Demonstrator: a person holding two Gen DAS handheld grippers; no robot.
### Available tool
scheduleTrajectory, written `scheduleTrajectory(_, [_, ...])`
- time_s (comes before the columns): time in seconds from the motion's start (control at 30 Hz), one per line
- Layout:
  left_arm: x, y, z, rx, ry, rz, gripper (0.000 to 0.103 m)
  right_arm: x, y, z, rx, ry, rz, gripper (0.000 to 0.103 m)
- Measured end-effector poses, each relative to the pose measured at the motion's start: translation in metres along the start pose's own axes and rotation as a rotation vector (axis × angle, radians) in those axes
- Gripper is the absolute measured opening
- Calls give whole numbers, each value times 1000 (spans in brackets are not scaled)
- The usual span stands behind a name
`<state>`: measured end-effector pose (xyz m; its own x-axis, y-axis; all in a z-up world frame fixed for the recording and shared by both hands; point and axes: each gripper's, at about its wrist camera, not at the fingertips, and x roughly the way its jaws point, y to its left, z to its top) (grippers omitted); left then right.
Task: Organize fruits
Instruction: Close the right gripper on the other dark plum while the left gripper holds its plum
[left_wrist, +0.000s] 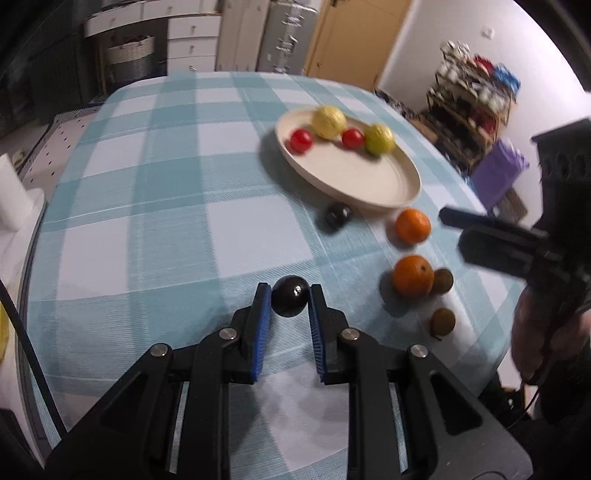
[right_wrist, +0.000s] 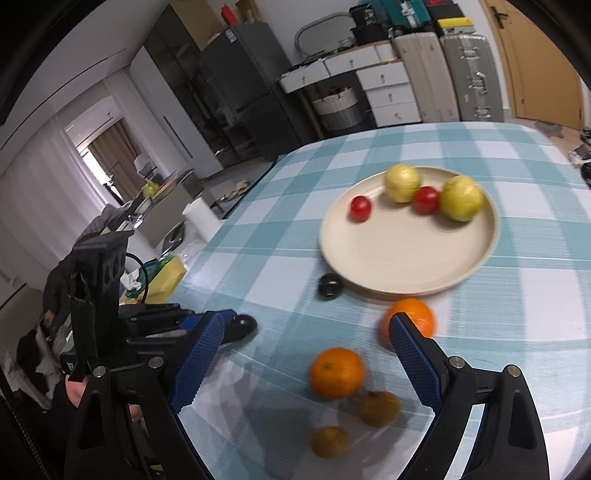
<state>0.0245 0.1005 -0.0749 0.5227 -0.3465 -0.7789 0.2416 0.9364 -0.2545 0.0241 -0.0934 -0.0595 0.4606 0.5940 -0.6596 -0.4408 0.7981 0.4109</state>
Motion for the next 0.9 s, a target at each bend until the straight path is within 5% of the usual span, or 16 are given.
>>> scheduleTrajectory(0.27, [-18,31,0,-77,-50,-17,18,45,11,15,38,88,26,92])
scheduleTrajectory(0.9, [-8,47,1,-122,-38,-75,18,95,8,25,-18,179,-170,71])
